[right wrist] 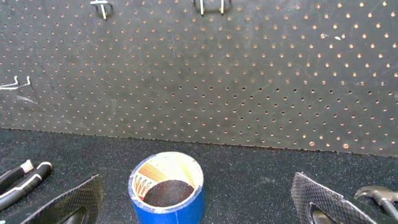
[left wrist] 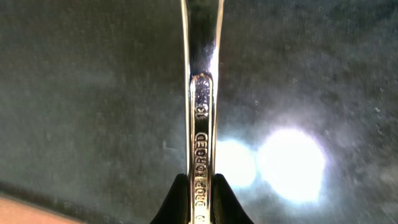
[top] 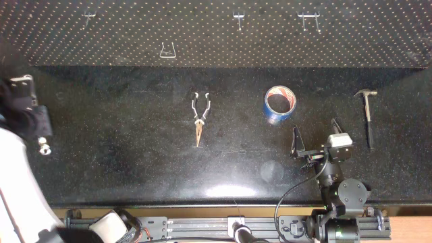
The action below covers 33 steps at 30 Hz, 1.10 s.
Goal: Place Tools Onto Pegboard
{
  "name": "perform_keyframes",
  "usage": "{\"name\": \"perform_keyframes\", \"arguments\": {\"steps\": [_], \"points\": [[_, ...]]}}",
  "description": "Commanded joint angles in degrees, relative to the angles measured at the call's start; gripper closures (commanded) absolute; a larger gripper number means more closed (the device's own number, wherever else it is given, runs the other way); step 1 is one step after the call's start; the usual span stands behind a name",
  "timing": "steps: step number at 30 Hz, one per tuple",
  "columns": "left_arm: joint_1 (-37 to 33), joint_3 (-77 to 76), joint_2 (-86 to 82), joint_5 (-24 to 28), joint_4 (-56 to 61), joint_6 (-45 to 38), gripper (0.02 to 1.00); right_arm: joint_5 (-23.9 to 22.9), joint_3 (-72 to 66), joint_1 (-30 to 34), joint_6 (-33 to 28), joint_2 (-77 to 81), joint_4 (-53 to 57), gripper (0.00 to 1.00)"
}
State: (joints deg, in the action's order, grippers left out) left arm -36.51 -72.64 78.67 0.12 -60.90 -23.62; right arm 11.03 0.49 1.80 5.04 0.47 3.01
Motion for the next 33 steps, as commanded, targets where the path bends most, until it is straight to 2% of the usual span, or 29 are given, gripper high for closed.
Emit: {"name": "perform_keyframes", "arguments": {"steps": [1, 3, 5, 8, 11, 14, 25, 33], "points": [[10.16, 18.78, -14.34, 2.23, 9.68, 5.38, 0.989, 0.09, -0.26, -0.07, -0.42, -0.42, 0.17, 0.009], [15.78, 25.09, -18.58, 0.28, 16.55, 14.16, 0.989, 0.09, -0.26, -0.07, -0.42, -0.42, 0.17, 0.009], [19.04, 27.43, -20.13, -0.57, 20.37, 18.8, 0.989, 0.07, -0.26, -0.07, -0.42, -0.42, 0.17, 0.012], [23.41, 27.45, -20.09, -0.57, 32.3, 18.95, 0.989, 0.09, -0.26, -0.07, -0.42, -0.42, 0.17, 0.009], [24.28, 28.39, -20.09, -0.55, 40.7, 19.23, 0.987, 0.09, -0.26, -0.07, -0.42, -0.42, 0.17, 0.009], [24.26, 32.74, -19.78, -0.5, 50.86, 23.65, 0.989, 0.09, -0.26, -0.07, -0.42, -0.42, 0.17, 0.009], [27.69, 28.26, -8.5, 0.98, 55.08, 24.57, 0.989, 0.09, -0.26, -0.07, -0.42, -0.42, 0.17, 0.009], [28.72, 27.67, -8.66, 0.37, 60.94, 23.61, 0.991, 0.09, -0.26, -0.07, -0.42, -0.42, 0.17, 0.009]]}}
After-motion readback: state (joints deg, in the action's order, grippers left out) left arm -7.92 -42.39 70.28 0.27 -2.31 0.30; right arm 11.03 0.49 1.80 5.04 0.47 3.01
